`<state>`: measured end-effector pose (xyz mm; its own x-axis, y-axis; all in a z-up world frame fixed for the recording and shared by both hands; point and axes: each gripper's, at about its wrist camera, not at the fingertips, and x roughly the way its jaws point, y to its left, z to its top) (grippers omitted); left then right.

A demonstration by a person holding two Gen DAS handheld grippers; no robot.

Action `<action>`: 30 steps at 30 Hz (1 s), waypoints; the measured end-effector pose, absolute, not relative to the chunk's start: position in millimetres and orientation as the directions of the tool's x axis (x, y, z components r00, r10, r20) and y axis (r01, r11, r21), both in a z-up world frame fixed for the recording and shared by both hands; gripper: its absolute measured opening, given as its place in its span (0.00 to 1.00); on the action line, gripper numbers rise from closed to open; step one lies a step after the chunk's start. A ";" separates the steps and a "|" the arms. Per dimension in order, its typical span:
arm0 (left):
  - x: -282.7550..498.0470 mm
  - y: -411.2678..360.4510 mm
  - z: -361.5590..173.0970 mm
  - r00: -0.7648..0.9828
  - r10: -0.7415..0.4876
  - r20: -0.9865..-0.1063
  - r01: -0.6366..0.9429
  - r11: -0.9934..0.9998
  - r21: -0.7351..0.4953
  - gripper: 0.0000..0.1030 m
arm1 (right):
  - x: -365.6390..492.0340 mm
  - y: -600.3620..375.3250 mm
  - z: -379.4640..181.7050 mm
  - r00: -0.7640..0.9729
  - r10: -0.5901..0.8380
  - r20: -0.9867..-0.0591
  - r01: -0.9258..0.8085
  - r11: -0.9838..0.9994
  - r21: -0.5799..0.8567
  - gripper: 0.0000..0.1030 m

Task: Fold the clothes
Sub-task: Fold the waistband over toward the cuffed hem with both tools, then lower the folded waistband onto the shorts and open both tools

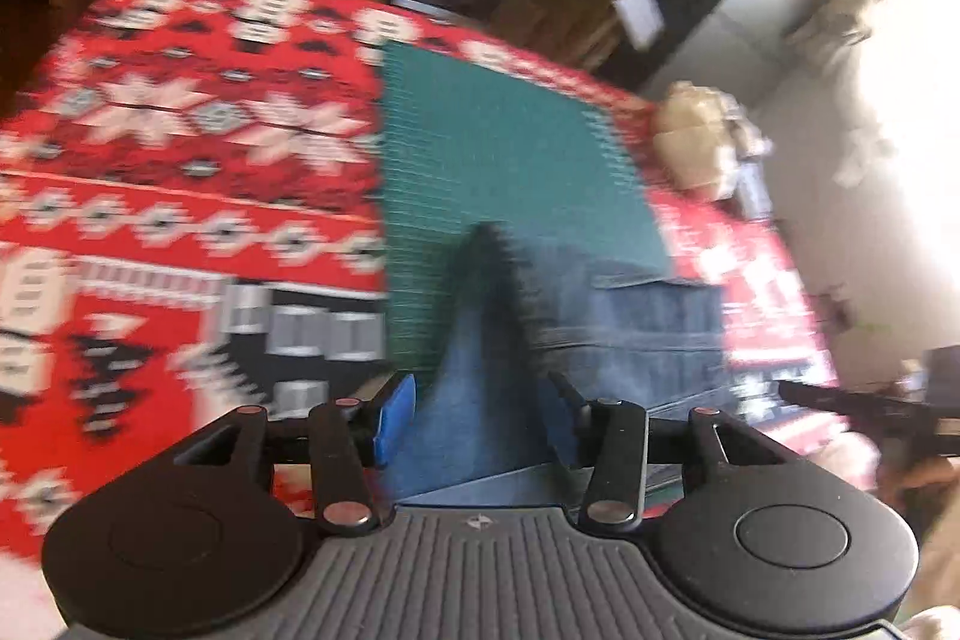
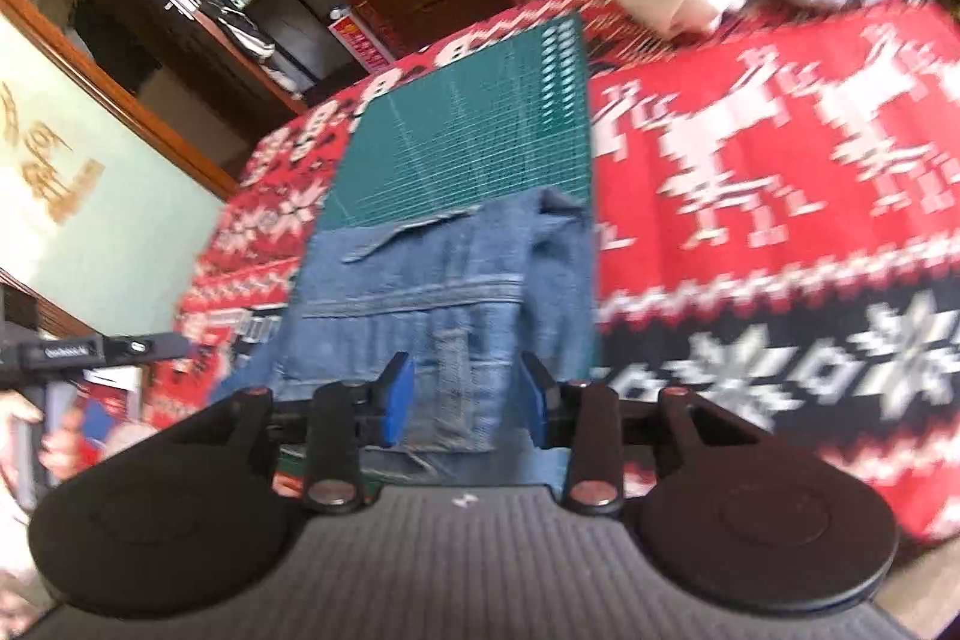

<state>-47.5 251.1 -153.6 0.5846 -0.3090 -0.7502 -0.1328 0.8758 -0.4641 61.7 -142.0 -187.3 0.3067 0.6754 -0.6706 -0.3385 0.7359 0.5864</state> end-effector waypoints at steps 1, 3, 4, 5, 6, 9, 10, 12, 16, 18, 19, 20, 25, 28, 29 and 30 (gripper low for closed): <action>-39.9 245.6 -157.2 0.580 -0.338 -0.741 -0.116 0.866 -0.486 0.46 | 66.8 -137.9 -194.0 0.294 0.673 -0.678 -0.322 0.738 0.593 0.45; -22.8 236.5 -169.6 0.552 -0.364 -0.750 -0.114 0.858 -0.500 0.47 | 75.0 -135.8 -208.5 0.265 0.677 -0.686 -0.273 0.736 0.620 0.45; -15.2 233.7 -176.7 0.534 -0.381 -0.755 -0.120 0.850 -0.513 0.47 | 79.6 -135.2 -216.0 0.250 0.680 -0.689 -0.241 0.733 0.636 0.45; -9.8 231.8 -183.3 0.517 -0.401 -0.756 -0.128 0.838 -0.531 0.47 | 82.9 -135.6 -222.2 0.241 0.680 -0.693 -0.214 0.733 0.645 0.45; -4.9 229.9 -189.7 0.500 -0.421 -0.756 -0.136 0.824 -0.549 0.47 | 85.3 -136.2 -226.6 0.235 0.685 -0.690 -0.199 0.729 0.655 0.45; 6.3 225.4 -208.3 0.457 -0.495 -0.739 -0.156 0.773 -0.615 0.46 | 89.8 -140.3 -234.8 0.222 0.720 -0.657 -0.171 0.692 0.701 0.46; 9.1 223.5 -213.5 0.443 -0.517 -0.733 -0.156 0.760 -0.631 0.45 | 90.5 -139.8 -236.9 0.214 0.726 -0.653 -0.170 0.686 0.707 0.46; 13.2 219.8 -220.9 0.426 -0.530 -0.734 -0.163 0.753 -0.638 0.41 | 91.9 -138.7 -241.1 0.199 0.737 -0.646 -0.167 0.675 0.719 0.25; 19.6 225.0 -222.1 0.429 -0.554 -0.714 -0.212 0.707 -0.675 0.28 | 92.9 -133.4 -230.7 0.211 0.732 -0.648 -0.196 0.681 0.705 0.19; 23.3 231.7 -213.7 0.454 -0.583 -0.673 -0.227 0.655 -0.720 0.25 | 97.3 -132.1 -216.8 0.228 0.744 -0.628 -0.223 0.667 0.711 0.13; 25.2 235.3 -209.0 0.469 -0.598 -0.650 -0.233 0.627 -0.744 0.25 | 101.4 -133.7 -208.9 0.234 0.758 -0.608 -0.227 0.651 0.724 0.12; 27.9 238.6 -203.9 0.481 -0.609 -0.631 -0.237 0.603 -0.762 0.25 | 105.5 -134.5 -201.5 0.238 0.759 -0.606 -0.229 0.650 0.725 0.12; 27.7 236.2 -193.2 0.443 -0.585 -0.679 -0.197 0.675 -0.711 0.24 | 98.1 -131.8 -195.5 0.179 0.755 -0.631 -0.232 0.655 0.719 0.11; 21.0 236.6 -214.6 0.403 -0.577 -0.711 -0.217 0.694 -0.687 0.25 | 85.9 -131.3 -220.3 0.150 0.735 -0.661 -0.200 0.677 0.708 0.11; 18.5 236.2 -222.4 0.396 -0.569 -0.720 -0.222 0.702 -0.677 0.25 | 82.1 -132.2 -230.4 0.148 0.727 -0.670 -0.187 0.686 0.703 0.11; 15.9 235.9 -230.2 0.390 -0.562 -0.730 -0.228 0.709 -0.668 0.25 | 78.3 -133.0 -240.5 0.146 0.719 -0.679 -0.174 0.694 0.698 0.11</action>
<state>15.9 235.9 -230.2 0.3897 -0.5619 -0.7297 -0.2277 0.7089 -0.6675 78.3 -133.0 -240.5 0.1458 0.7194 -0.6792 -0.1739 0.6944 0.6982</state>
